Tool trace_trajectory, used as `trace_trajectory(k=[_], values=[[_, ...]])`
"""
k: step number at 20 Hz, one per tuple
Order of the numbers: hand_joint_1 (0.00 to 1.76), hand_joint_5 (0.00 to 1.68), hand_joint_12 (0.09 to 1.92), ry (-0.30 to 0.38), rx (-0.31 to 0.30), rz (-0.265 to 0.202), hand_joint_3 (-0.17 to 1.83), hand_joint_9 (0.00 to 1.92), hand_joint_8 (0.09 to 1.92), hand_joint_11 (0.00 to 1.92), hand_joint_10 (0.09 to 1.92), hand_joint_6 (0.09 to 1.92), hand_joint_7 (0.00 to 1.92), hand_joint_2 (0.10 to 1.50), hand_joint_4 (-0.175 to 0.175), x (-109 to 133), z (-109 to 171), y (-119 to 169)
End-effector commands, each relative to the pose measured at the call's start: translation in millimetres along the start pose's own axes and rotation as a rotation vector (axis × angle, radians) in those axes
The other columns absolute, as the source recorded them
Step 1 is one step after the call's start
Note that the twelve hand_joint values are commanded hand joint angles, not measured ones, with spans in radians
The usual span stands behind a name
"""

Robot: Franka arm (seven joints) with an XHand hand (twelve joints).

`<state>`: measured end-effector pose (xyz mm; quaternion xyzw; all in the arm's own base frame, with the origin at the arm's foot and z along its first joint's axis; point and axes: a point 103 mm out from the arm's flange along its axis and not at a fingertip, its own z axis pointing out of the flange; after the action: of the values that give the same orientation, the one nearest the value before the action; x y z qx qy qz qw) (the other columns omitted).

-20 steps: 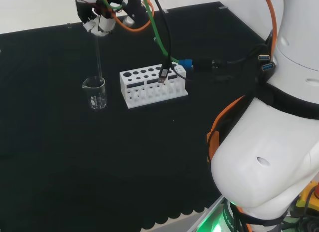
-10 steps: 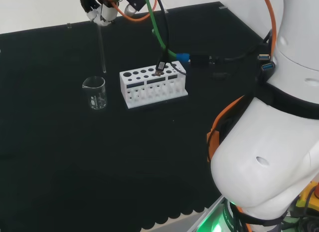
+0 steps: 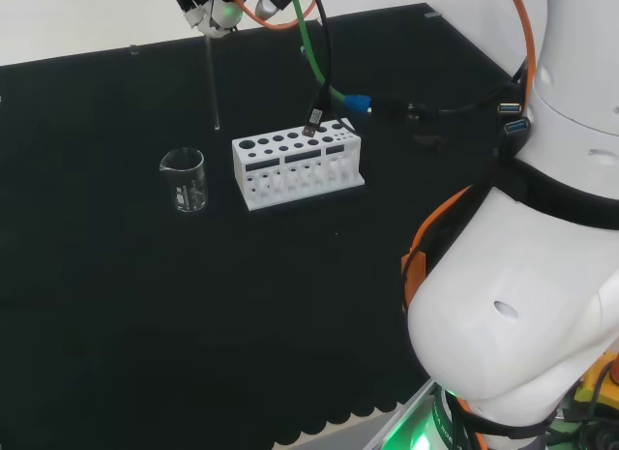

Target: Put the glass rod back on the white test tube rack.

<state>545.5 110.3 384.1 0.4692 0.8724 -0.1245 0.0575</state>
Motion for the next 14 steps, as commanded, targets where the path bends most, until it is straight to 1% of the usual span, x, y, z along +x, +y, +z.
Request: trace_trajectory(k=[1,3,7,14], values=[[1.33,1.20,0.76,0.001,-0.005,0.017,0.75,1.71,0.84,1.62,0.63,0.60,1.34,0.62,-0.175,-10,-1,-3],[1.33,1.20,0.76,0.004,-0.006,0.021,0.75,1.71,0.84,1.62,0.63,0.60,1.34,0.62,-0.175,-12,-1,-2],[1.33,1.20,0.76,0.007,-0.009,0.037,0.75,1.71,0.84,1.62,0.63,0.60,1.34,0.62,-0.175,-28,-3,-6],[1.33,1.20,0.76,0.010,-0.012,0.069,0.75,1.71,0.84,1.62,0.63,0.60,1.34,0.62,-0.175,-47,-1,-16]])
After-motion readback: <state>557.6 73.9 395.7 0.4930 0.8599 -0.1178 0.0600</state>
